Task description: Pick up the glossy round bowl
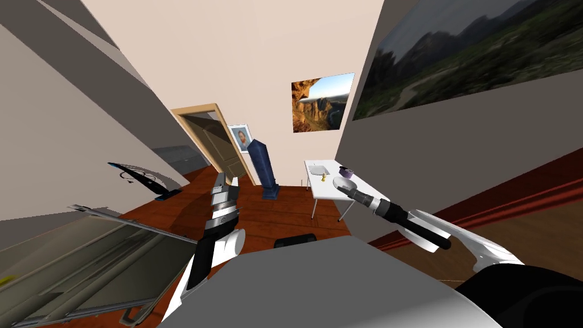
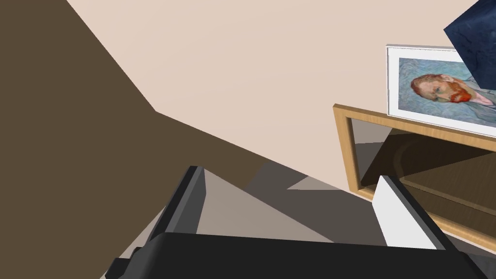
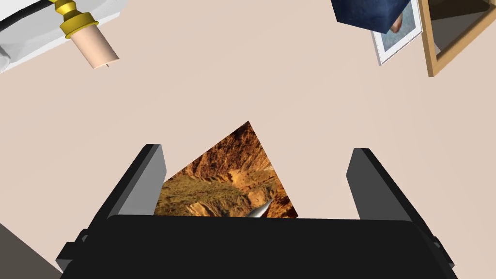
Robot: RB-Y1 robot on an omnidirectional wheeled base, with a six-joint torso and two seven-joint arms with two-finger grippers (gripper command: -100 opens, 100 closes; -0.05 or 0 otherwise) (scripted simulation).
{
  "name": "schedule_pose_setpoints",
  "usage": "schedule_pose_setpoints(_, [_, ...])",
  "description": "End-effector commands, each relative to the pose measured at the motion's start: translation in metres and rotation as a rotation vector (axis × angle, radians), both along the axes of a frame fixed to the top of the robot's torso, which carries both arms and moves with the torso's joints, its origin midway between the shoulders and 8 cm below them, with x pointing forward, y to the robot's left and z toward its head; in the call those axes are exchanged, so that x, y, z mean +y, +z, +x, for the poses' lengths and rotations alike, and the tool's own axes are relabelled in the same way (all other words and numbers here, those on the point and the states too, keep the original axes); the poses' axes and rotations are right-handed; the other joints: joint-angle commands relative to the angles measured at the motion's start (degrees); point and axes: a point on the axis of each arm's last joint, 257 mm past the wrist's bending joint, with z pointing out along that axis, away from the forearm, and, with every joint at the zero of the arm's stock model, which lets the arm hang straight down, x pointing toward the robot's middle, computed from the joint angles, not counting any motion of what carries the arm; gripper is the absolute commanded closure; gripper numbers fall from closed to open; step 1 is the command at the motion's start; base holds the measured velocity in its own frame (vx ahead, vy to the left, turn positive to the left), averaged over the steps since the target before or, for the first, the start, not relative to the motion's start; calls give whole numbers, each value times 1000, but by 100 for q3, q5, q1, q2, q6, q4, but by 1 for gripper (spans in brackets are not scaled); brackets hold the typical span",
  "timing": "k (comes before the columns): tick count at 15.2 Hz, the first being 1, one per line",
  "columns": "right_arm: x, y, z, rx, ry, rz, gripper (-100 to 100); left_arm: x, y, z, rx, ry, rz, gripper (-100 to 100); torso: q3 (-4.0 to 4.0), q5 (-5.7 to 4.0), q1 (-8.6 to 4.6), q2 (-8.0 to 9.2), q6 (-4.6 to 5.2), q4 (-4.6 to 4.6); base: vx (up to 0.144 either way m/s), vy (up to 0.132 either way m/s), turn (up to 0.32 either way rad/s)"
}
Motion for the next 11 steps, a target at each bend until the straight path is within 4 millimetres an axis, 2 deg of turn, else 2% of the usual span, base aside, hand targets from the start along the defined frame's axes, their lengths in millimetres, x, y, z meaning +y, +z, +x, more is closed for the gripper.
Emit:
schedule_pose_setpoints(1, [-6, -5, 1, 19, 7, -39, -100, 0, 0, 0, 0, 0, 0, 0, 0, 0, 0, 0, 0, 0, 22, 40, 18])
schedule_pose_setpoints(2, [-22, -19, -4, 58, 1, -98, -100, 0, 0, 0, 0, 0, 0, 0, 0, -1, -2, 1, 1, 0, 26, 43, 48])
schedule_pose_setpoints(3, [-22, -17, -3, 62, 11, -113, -100, 0, 0, 0, 0, 0, 0, 0, 0, -1, -3, 0, 1, 0, 29, 44, 66])
schedule_pose_setpoints(4, [-36, -29, -9, 96, 8, -162, -100, 0, 0, 0, 0, 0, 0, 0, -1, -1, -3, -1, -1, 0, 34, 52, 97])
schedule_pose_setpoints(6, [-39, -28, -8, 105, 17, -186, -100, 0, 0, 0, 0, 0, 0, 0, -3, -1, -3, -5, 0, -1, 34, 37, 46])
schedule_pose_setpoints(7, [-56, -40, -15, 144, 14, -243, -100, 0, 0, 0, 0, 0, 0, 0, -2, -1, -6, -4, 1, -1, 41, 29, 77])
schedule_pose_setpoints(9, [-56, -38, -13, 147, 25, -257, -100, 0, 0, 0, 0, 0, 0, 0, -4, -2, -8, -7, -1, -2, 36, 26, 44])
schedule_pose_setpoints(10, [-73, -48, -20, 188, 27, -316, -100, 0, 0, 0, 0, 0, 0, 0, -3, -3, -10, -5, 1, -1, 34, 31, 62])
schedule_pose_setpoints(11, [-73, -47, -19, 190, 34, -326, -100, 0, 0, 0, 0, 0, 0, 0, -3, -2, -9, -5, -1, -1, 42, 35, 65])
